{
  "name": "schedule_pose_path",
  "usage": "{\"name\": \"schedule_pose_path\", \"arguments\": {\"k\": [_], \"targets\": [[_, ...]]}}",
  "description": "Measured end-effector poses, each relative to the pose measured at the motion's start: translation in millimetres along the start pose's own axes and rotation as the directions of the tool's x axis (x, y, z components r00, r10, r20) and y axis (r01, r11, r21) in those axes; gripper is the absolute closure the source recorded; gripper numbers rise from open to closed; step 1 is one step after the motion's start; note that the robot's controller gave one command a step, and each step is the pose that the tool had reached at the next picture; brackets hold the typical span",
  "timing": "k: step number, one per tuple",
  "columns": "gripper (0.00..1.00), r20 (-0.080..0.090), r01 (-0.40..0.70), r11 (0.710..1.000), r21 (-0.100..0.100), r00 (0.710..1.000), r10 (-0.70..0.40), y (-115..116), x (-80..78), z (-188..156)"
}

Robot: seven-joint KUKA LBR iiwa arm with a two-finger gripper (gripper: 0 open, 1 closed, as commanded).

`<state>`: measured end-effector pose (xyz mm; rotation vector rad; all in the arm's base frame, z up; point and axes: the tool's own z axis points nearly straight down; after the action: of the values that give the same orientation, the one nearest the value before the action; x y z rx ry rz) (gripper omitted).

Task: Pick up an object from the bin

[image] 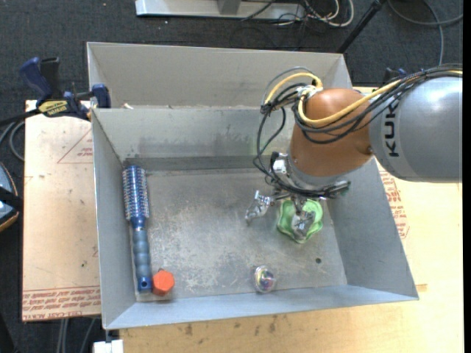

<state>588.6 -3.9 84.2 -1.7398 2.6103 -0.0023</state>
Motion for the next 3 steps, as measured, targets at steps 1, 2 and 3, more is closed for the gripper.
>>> {"name": "schedule_pose_path", "arguments": {"k": [1,2,3], "targets": [[0.00,-0.002,-0.235,0.972,-0.002,0.972,0.235,1.4,37.5,-25.6],[0.00,-0.002,-0.199,0.980,-0.002,0.980,0.199,-20.2,76.5,-3.5],[0.00,0.009,-0.180,0.984,-0.010,0.984,0.180,-109.6,79.8,6.8]]}}
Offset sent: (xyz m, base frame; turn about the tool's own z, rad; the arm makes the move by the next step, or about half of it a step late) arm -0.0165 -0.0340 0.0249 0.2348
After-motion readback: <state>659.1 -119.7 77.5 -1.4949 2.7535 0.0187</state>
